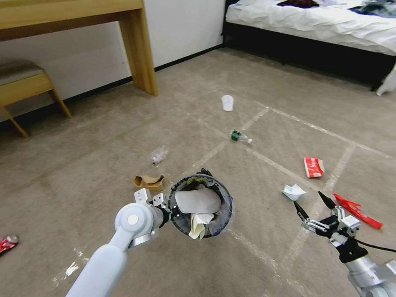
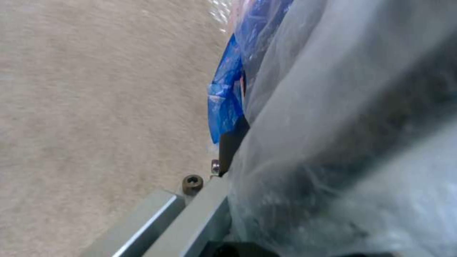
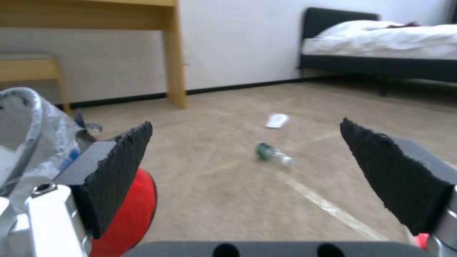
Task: Pick up the trash bin and place the garbage on the floor into it.
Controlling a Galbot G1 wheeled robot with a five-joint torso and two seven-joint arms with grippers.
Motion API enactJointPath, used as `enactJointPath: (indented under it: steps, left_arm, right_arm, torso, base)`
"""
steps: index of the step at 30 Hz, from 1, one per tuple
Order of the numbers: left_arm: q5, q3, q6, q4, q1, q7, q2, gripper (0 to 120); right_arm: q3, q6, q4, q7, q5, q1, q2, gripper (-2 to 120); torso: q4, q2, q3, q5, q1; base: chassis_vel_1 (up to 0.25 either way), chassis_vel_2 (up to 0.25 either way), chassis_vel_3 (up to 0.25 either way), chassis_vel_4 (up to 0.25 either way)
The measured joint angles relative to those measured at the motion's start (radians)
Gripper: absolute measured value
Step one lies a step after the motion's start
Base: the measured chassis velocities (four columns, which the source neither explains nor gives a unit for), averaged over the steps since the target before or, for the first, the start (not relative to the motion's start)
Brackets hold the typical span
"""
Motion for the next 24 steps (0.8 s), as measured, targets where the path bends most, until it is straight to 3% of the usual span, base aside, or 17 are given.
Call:
enactJointPath:
  steps: [14,24]
  left_arm:
    - [0.018,-0.009,-0.001,-0.004,0.007,0.009,0.006,0]
    - [-0.005,-0.007,-0.001,-0.017,0.006,-0.020,0.029,0]
  right_arm:
    - [-0.028,0.002,-0.012,0.024,-0.006,0.033,0.014,100]
    - [-0.042,0.011,-0.004,0.058,-0.036,0.021,0.030,100]
  torso:
    - [0.0000,0.000,0.000,-0.0001,0.000]
    - [-0.0003,0.000,0.000,-0.0001,0.000]
  base:
    - [-0.107,-0.112,-0.107,-0.112]
    - [-0.116,-0.113,-0.119,-0.116]
